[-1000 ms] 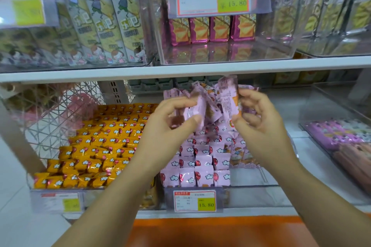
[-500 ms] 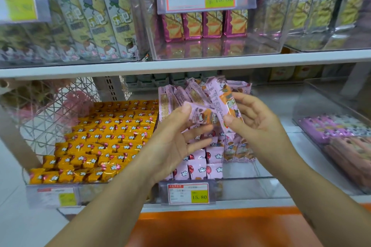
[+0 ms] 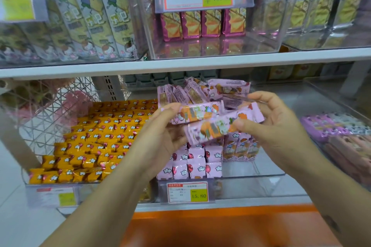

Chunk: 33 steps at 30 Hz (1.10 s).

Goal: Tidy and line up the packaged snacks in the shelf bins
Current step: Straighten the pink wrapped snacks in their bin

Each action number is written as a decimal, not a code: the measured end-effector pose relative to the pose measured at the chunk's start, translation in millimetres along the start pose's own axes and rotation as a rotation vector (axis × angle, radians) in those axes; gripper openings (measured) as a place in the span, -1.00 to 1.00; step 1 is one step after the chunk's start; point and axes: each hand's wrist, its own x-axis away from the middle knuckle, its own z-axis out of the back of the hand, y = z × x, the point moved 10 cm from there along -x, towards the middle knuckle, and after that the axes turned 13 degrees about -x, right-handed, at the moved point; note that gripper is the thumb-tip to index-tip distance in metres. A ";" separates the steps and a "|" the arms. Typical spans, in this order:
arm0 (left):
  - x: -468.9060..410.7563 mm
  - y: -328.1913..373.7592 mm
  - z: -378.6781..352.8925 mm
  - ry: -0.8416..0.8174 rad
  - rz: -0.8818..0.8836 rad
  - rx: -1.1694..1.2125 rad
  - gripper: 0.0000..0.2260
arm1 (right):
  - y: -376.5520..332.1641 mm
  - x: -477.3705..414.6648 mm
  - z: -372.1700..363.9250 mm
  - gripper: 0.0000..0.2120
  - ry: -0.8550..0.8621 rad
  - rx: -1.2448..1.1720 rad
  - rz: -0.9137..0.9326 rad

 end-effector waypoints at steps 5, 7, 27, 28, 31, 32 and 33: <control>7.4 -5.2 -20.5 -0.126 0.040 -0.058 -0.76 | 4.5 4.7 -4.0 -0.51 0.030 -0.093 -0.033; 9.9 -6.5 -23.5 -0.129 0.067 -0.049 -0.77 | 5.9 4.7 -2.2 -0.59 0.046 -0.134 -0.038; 10.7 7.8 -29.5 -0.134 -0.141 -0.701 -0.70 | -25.8 -0.3 19.1 -0.55 0.053 -0.155 0.036; 8.6 12.6 -21.8 -0.069 -0.212 -0.878 -0.73 | -33.8 1.8 20.3 -0.64 0.053 0.008 0.061; 9.3 16.6 -23.8 -0.059 -0.387 -1.288 -0.78 | -14.6 11.2 8.8 -0.68 -0.068 0.342 -0.039; 9.1 10.4 -26.9 -0.108 -0.403 -1.365 -0.78 | 0.2 15.5 1.5 -0.66 -0.129 0.417 -0.105; 9.1 3.4 -29.4 -0.155 -0.416 -1.428 -0.78 | 15.4 19.3 -3.9 -0.63 -0.179 0.485 -0.164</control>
